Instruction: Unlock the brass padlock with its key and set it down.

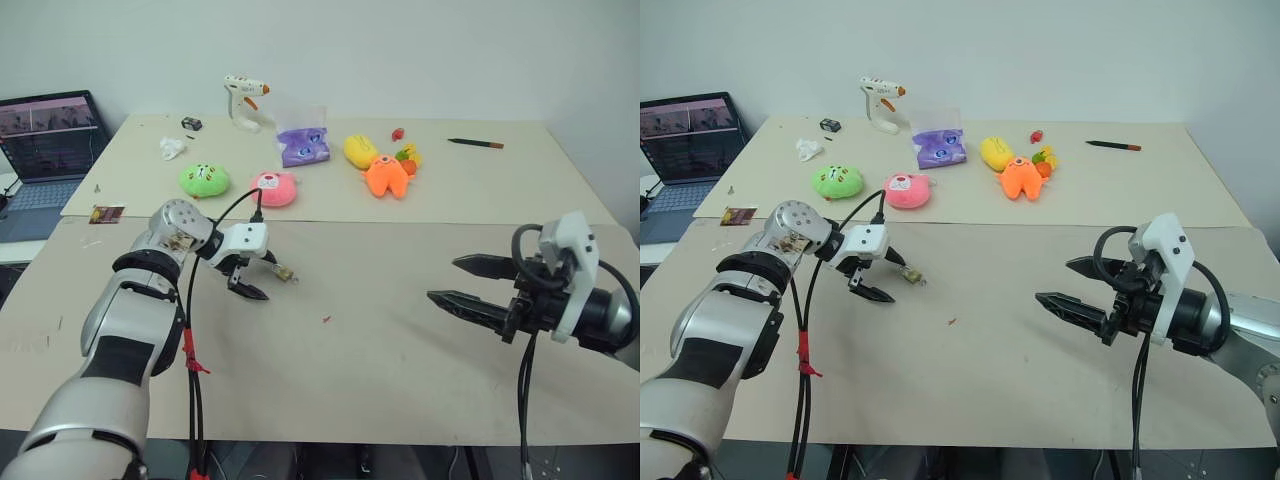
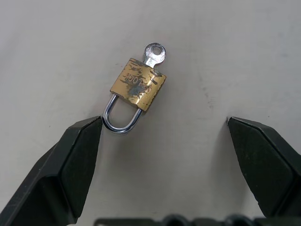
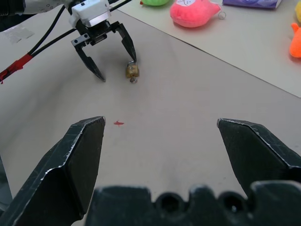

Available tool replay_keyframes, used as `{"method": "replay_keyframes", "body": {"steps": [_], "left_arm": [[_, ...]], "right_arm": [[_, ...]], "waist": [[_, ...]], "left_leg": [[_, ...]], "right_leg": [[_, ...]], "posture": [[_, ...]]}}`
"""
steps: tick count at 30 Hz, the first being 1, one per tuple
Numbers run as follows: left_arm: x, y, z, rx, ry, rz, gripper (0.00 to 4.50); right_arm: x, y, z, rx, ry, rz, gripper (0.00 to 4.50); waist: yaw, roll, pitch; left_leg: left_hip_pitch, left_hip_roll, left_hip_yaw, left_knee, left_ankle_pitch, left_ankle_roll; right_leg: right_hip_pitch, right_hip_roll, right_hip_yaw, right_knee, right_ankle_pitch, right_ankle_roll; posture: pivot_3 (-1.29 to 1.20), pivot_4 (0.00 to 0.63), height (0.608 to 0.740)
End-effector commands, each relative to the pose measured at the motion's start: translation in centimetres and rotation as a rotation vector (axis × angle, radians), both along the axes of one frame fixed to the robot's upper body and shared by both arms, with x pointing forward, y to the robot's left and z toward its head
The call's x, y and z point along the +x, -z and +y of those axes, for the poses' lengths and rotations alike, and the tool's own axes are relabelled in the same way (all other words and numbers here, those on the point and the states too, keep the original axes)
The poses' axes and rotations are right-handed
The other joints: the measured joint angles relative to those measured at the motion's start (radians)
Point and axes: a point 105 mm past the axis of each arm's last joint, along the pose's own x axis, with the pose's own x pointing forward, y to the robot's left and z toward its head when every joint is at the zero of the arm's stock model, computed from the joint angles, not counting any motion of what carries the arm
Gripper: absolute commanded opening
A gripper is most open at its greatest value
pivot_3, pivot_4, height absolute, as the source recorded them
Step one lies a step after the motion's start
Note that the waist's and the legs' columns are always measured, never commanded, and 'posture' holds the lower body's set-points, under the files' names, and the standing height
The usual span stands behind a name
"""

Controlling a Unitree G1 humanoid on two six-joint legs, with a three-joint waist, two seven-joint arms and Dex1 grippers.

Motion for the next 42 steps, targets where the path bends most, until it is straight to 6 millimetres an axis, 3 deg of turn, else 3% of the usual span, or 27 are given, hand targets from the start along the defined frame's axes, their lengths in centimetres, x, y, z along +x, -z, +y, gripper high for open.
{"method": "replay_keyframes", "body": {"steps": [1, 4, 12, 28, 38, 42], "left_arm": [[0.0, -0.1, -0.2, -0.061, -0.030, 0.027, 4.50], [-0.2, 0.0, -0.1, -0.065, -0.026, 0.038, 3.77], [-0.1, -0.1, 0.0, -0.113, -0.057, 0.047, 0.71], [-0.3, -0.6, -0.3, -0.269, -0.093, 0.066, 0.71], [0.1, -3.6, -4.0, -0.510, -0.065, 0.070, 0.71], [-0.5, -3.1, -5.6, -0.543, -0.045, 0.082, 1.80]], "right_arm": [[0.3, -0.9, 0.2, -0.009, -0.014, -0.052, 4.48], [0.4, -0.9, 0.3, -0.010, -0.020, -0.053, 4.50], [0.7, -0.8, 0.5, -0.013, -0.030, -0.055, 4.50], [1.5, -0.8, 1.0, -0.011, -0.059, -0.071, 4.50], [1.5, -0.6, 1.1, -0.003, -0.063, -0.065, 4.50], [1.6, -0.6, 1.1, -0.005, -0.058, -0.073, 4.50]], "waist": [[-0.001, 0.000, 0.000], [0.000, 0.000, 0.000], [-0.001, 0.000, 0.000], [-0.001, 0.000, 0.000], [0.000, 0.000, 0.000], [-0.004, 0.000, 0.000]], "left_leg": [[0.000, 0.000, 0.000, 0.000, 0.000, 0.000], [0.000, 0.000, 0.000, 0.000, 0.000, 0.000], [0.000, 0.000, 0.000, 0.000, 0.000, 0.000], [0.000, 0.000, 0.000, 0.001, 0.000, 0.000], [-0.001, 0.000, 0.000, 0.003, 0.000, 0.000], [-0.001, 0.000, 0.000, 0.003, 0.000, 0.000]], "right_leg": [[0.000, 0.000, 0.000, 0.000, 0.000, 0.000], [0.000, 0.000, 0.000, 0.000, 0.000, 0.000], [0.000, 0.000, 0.000, 0.000, 0.000, 0.000], [-0.001, 0.000, 0.001, 0.000, 0.000, 0.000], [-0.001, 0.000, 0.000, 0.001, 0.000, 0.000], [-0.001, 0.000, 0.001, 0.001, 0.000, 0.000]], "posture": [[0.00, 0.150, 0.740], [0.00, 0.150, 0.740], [0.00, 0.150, 0.740], [0.00, 0.150, 0.740], [0.00, 0.150, 0.740], [0.00, 0.150, 0.740]]}}
